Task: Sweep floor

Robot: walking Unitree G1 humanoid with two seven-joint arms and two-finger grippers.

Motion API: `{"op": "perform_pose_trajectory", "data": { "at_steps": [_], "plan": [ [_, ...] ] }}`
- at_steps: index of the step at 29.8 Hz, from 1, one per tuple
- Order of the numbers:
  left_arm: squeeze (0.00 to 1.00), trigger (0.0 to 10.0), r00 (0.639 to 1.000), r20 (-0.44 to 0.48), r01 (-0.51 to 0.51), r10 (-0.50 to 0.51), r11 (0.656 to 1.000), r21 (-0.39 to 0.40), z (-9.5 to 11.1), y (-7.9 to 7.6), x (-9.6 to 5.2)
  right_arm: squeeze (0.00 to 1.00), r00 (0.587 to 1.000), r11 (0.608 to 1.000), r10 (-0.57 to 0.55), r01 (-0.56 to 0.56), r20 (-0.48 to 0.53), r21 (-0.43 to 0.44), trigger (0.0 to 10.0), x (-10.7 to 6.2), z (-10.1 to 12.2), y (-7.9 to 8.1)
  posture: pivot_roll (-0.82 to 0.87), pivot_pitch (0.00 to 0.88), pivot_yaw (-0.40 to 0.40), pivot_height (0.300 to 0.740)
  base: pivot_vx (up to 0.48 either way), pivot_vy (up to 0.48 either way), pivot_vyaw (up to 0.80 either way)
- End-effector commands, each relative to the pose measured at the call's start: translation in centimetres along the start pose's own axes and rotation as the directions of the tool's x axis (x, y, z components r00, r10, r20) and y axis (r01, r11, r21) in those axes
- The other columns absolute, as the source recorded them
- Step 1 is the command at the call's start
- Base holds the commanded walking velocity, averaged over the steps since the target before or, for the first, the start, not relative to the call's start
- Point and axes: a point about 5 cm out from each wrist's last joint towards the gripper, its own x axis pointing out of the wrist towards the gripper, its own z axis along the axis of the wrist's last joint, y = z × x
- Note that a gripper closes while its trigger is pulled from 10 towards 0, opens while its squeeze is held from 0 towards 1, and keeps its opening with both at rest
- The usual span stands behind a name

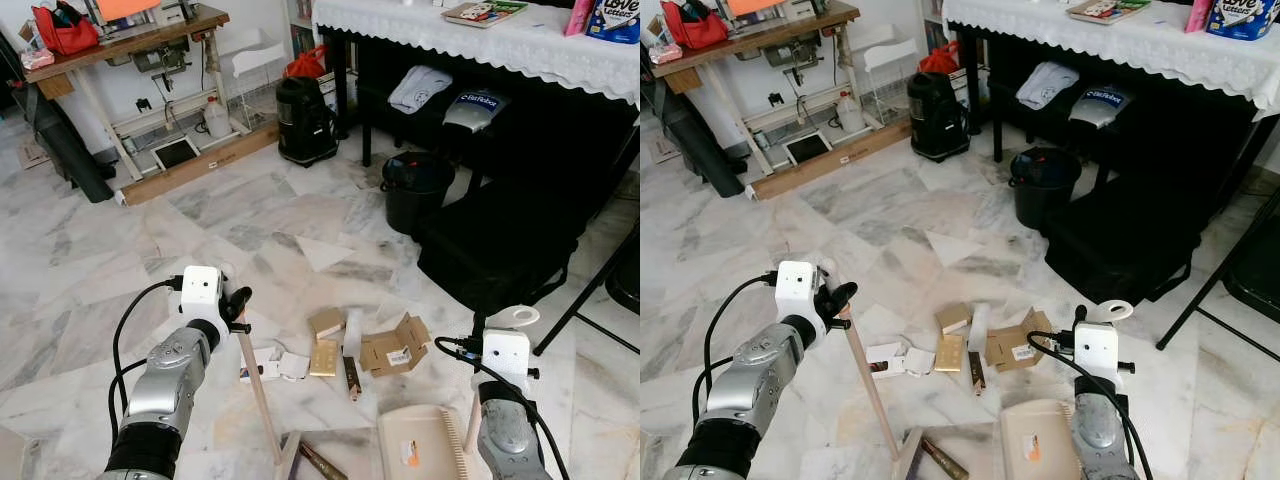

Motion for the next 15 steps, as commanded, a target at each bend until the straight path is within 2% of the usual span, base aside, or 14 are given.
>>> {"op": "perform_pose_trajectory", "data": {
  "at_steps": [1,4,5,10,12,15],
  "plan": [
    [0.00,10.0,1.000,0.012,-0.004,0.003,1.000,0.021,0.4,0.4,0.0,0.00,0.998,1.000,-0.002,0.001,0.062,0.019,10.0,0.7,1.2,0.2,-0.03,0.000,0.116,0.740,0.000,0.000,0.00],
    [0.00,10.0,1.000,0.008,0.003,-0.003,1.000,0.021,0.4,0.3,0.0,0.00,0.998,0.999,-0.008,0.006,0.058,0.040,10.0,0.8,1.2,0.2,-0.03,0.000,0.116,0.740,0.000,0.000,0.00],
    [0.00,10.0,1.000,0.001,0.010,-0.010,1.000,0.024,0.3,0.2,-0.1,0.00,0.999,0.998,0.009,-0.011,0.039,0.067,10.0,0.8,1.1,0.4,-0.03,0.000,0.116,0.740,0.000,0.000,0.00],
    [0.00,10.0,1.000,-0.009,0.018,-0.017,1.000,0.024,0.3,0.2,-0.2,0.00,0.998,0.995,0.056,-0.053,-0.038,0.080,10.0,-0.1,-0.2,1.3,-0.01,0.000,0.113,0.740,0.000,0.000,0.00],
    [0.00,10.0,1.000,-0.009,0.020,-0.020,0.999,0.025,0.4,0.2,-0.2,0.00,0.995,0.990,0.061,-0.051,-0.073,0.134,10.0,-0.4,-0.6,1.7,-0.01,0.000,0.113,0.740,0.000,0.000,0.00],
    [0.00,10.0,1.000,-0.009,0.018,-0.018,1.000,0.026,0.4,0.3,-0.2,0.00,0.995,0.990,0.058,-0.046,-0.086,0.131,10.0,-0.5,-0.8,1.8,0.00,0.000,0.115,0.740,0.000,0.000,0.00]
  ]
}}
